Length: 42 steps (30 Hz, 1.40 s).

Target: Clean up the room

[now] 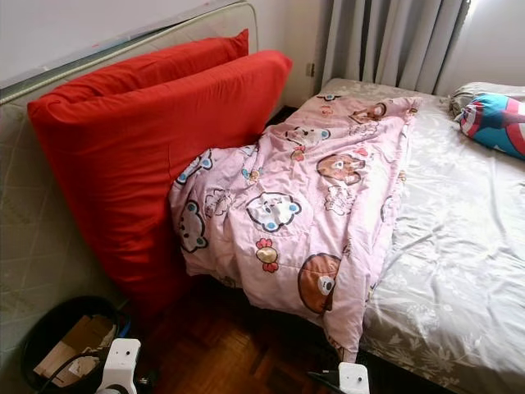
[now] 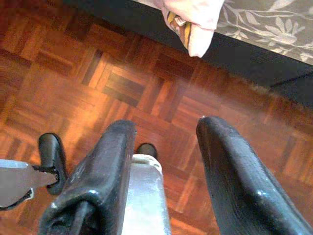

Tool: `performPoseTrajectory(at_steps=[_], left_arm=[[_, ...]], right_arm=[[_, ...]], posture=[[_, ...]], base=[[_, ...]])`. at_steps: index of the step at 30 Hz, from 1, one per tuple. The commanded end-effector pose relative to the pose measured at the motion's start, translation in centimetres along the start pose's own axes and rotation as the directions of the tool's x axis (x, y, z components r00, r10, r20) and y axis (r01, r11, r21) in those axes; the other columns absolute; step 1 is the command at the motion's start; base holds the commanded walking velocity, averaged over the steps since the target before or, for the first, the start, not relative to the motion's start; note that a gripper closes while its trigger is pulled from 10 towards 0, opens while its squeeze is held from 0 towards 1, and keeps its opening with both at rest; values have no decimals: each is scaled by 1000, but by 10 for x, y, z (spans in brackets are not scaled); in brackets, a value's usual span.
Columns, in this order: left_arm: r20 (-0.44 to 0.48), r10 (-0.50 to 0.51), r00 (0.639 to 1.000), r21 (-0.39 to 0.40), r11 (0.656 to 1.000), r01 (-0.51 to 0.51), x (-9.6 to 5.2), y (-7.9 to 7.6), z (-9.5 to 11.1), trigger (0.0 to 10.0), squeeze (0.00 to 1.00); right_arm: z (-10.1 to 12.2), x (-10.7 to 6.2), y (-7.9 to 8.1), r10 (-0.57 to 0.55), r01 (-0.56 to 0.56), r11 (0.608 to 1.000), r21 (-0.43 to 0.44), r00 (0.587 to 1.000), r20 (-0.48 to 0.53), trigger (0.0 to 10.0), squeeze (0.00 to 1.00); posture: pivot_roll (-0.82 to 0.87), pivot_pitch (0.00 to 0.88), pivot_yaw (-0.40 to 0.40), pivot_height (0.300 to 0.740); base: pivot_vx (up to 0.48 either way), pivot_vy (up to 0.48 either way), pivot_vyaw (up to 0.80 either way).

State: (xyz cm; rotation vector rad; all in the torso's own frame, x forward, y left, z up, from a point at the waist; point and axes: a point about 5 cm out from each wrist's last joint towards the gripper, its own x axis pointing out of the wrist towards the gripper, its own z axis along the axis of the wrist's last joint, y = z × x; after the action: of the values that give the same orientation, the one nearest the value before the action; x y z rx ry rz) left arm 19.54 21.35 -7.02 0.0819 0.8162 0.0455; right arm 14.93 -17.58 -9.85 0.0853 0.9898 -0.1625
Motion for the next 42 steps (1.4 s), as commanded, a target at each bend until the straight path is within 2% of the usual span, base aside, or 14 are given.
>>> performPoseTrajectory(at_steps=[1, 27, 29, 33, 42], left_arm=[[6, 9, 1000, 7, 1000, -9, 0, 4, 3, 10000, 0], [5, 9, 1000, 6, 1000, -9, 0, 4, 3, 10000, 0], [1, 12, 1000, 1, 1000, -12, 0, 4, 2, 10000, 0], [0, 12, 1000, 0, 1000, -12, 0, 3, 2, 10000, 0], [-1, 12, 1000, -2, 1000, -12, 0, 3, 2, 10000, 0]], right_arm=[[0, 0, 1, 1, -1, 1000, 12, 1000, 3, 10000, 0], [0, 0, 1, 1, -1, 1000, 25, 1000, 2, 10000, 0], [-18, -4, -17, -23, 20, 999, -50, 998, -56, 10000, 0], [-21, -5, -19, -25, 21, 998, -60, 998, -66, 10000, 0], [-15, -3, -17, -18, 14, 998, -53, 998, -68, 10000, 0]], posture=[[-7, 14, 31, 740], [-14, 14, 33, 740], [-6, 19, 28, 740], [-6, 19, 28, 740], [-5, 17, 26, 740]], base=[[0, 0, 0], [0, 0, 0], [0, 0, 800], [0, 0, 800], [0, 0, 0]])
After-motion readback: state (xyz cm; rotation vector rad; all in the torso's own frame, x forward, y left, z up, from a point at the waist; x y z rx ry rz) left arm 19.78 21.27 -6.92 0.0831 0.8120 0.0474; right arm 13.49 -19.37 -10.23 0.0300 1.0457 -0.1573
